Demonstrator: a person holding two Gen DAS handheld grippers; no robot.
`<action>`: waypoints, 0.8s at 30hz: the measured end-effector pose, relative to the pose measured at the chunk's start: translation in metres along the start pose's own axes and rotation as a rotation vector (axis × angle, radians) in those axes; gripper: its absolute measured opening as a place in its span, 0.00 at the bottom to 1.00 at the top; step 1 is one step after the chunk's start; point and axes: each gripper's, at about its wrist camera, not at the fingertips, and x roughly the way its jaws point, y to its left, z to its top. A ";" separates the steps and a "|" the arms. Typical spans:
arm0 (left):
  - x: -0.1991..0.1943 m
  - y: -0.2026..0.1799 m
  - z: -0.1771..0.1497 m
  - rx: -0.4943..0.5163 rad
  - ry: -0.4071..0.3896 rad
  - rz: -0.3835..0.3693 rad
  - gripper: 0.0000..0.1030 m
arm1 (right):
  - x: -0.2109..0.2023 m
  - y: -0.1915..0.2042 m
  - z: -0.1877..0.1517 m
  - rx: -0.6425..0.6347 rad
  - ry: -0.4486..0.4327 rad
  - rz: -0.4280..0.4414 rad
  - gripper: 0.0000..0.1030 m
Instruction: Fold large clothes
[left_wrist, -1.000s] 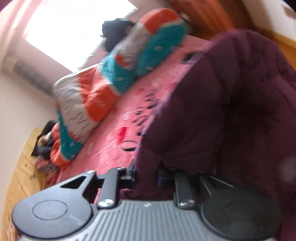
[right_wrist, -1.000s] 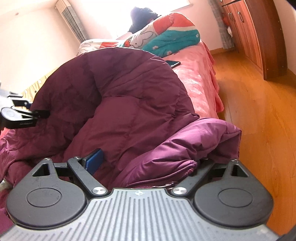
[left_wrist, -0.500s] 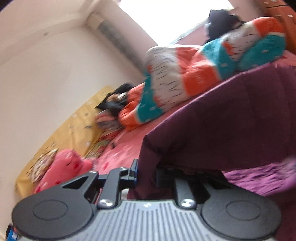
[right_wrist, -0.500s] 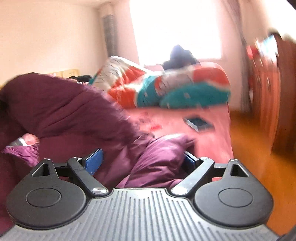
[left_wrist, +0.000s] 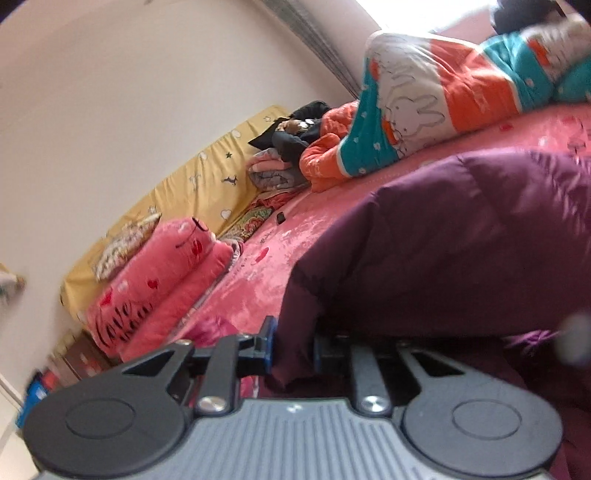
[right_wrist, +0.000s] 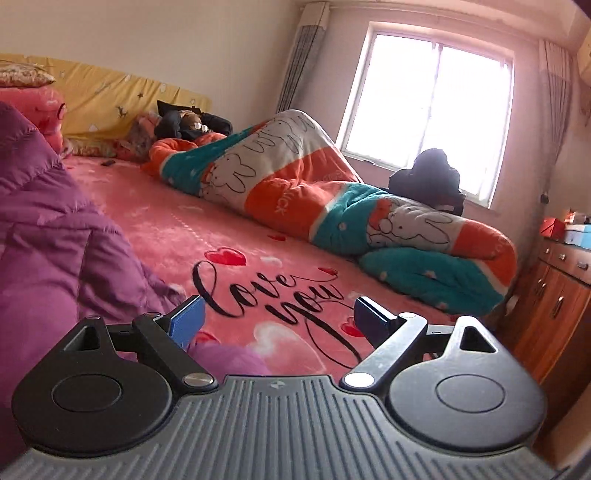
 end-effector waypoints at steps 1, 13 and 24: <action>-0.001 0.003 -0.002 -0.017 -0.004 -0.004 0.15 | -0.009 -0.007 0.000 0.022 0.002 -0.001 1.00; -0.045 0.041 -0.021 -0.218 -0.057 -0.100 0.10 | -0.176 -0.090 -0.059 0.396 0.186 0.180 1.00; -0.088 0.059 -0.047 -0.322 -0.052 -0.142 0.09 | -0.185 -0.093 -0.164 0.816 0.517 0.371 1.00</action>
